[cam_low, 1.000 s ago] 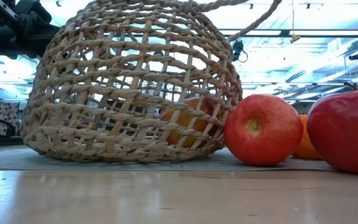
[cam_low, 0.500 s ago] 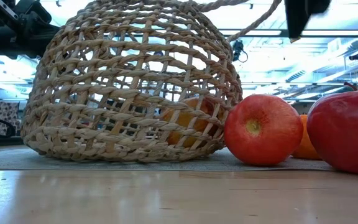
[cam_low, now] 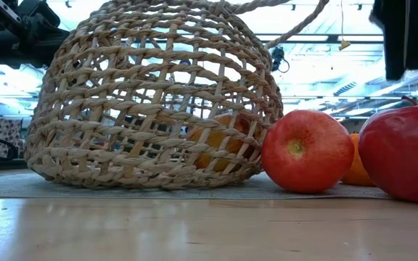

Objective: Build produce basket
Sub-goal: Put the red apple into the basket

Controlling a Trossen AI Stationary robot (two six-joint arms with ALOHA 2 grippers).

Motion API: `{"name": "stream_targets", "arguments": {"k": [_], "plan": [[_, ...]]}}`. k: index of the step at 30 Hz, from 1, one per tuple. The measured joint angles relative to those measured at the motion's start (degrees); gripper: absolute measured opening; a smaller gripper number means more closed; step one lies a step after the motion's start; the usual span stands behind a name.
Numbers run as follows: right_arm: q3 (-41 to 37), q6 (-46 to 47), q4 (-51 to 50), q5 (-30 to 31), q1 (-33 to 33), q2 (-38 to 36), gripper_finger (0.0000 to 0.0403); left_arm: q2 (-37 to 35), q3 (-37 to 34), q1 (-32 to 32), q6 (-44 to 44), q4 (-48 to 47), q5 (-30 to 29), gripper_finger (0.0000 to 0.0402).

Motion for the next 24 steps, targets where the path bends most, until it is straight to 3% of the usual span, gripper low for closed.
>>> {"name": "stream_targets", "arguments": {"k": [17, 24], "plan": [[-13.45, -2.57, 16.24, -2.89, -1.47, -0.75, 0.0399, 0.0, -0.01, -0.01, 0.0, 0.01, 0.0, 0.003], [-15.56, -3.63, 17.83, -1.67, -1.64, -0.98, 0.0395, -0.01, -0.01, 0.01, 0.0, 0.01, 0.0, 0.0035]]}}
